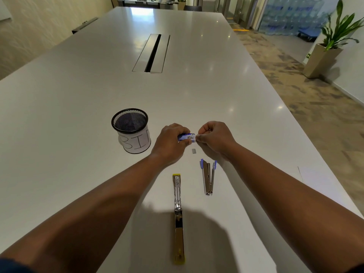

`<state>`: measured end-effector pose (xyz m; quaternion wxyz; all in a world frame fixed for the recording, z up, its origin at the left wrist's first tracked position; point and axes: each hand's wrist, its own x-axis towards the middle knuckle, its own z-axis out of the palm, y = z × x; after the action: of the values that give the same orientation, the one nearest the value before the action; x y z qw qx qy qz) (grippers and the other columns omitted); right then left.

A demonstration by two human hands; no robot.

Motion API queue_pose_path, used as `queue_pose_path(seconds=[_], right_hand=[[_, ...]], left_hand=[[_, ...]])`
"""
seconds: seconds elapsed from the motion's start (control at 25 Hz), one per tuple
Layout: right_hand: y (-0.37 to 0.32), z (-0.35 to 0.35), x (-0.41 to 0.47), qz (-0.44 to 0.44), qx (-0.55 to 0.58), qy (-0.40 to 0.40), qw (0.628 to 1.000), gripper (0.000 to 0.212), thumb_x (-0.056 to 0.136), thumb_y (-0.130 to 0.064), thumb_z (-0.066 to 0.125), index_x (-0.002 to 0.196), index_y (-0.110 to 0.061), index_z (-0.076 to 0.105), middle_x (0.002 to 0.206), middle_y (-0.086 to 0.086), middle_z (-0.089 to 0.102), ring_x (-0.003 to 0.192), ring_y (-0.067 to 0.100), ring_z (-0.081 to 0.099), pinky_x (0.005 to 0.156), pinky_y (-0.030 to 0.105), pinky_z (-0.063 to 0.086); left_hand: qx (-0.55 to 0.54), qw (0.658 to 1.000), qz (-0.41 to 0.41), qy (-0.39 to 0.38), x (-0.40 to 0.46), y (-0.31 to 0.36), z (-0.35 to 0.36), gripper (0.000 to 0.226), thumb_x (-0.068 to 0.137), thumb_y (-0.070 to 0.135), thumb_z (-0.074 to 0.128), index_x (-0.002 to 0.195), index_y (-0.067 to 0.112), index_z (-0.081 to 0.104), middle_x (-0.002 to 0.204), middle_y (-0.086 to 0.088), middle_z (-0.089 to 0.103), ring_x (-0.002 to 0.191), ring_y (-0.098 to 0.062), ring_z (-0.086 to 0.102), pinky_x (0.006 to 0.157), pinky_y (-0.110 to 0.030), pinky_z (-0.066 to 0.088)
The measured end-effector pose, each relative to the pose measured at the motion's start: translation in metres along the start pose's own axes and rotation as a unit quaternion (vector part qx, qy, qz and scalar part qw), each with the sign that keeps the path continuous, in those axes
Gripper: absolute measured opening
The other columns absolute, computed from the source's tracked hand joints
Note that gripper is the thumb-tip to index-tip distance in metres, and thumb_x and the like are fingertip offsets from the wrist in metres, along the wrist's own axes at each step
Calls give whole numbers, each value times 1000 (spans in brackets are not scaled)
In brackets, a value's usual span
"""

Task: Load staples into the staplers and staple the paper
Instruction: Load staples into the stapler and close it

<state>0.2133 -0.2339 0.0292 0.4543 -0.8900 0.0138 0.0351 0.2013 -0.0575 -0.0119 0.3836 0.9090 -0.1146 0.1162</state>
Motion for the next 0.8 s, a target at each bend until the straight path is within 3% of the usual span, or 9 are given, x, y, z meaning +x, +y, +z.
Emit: queue_pose_path(seconds=[0.36,0.6,0.8], right_hand=[[1,-2,-4,-10,3,-2,1000,13,79,-10,74,73,-20,68,79,-3,72,73,16,66,72,37,58],[0,-4,-5,-20,-1,-15,1000,8,81,-10,72,77,-17,71,82,-1,72,78,18,65,72,36,56],[-1,-15,-13,-49,-50,-143,987,11,77,-9,73,79,-17,80,77,-1,77,71,11,68,76,35,59]], left_hand=[[-1,1000,6,1,0,2,-1,27,88,23,77,113,14,76,106,-3,72,97,-21,61,84,-35,51],[-2,1000,1,7,0,1,0,29,88,23,78,115,14,75,109,-4,71,100,-19,58,83,-28,43],[-4,1000,-7,10,-1,0,1,33,88,24,78,120,15,73,114,-2,69,105,-19,54,86,-27,40]])
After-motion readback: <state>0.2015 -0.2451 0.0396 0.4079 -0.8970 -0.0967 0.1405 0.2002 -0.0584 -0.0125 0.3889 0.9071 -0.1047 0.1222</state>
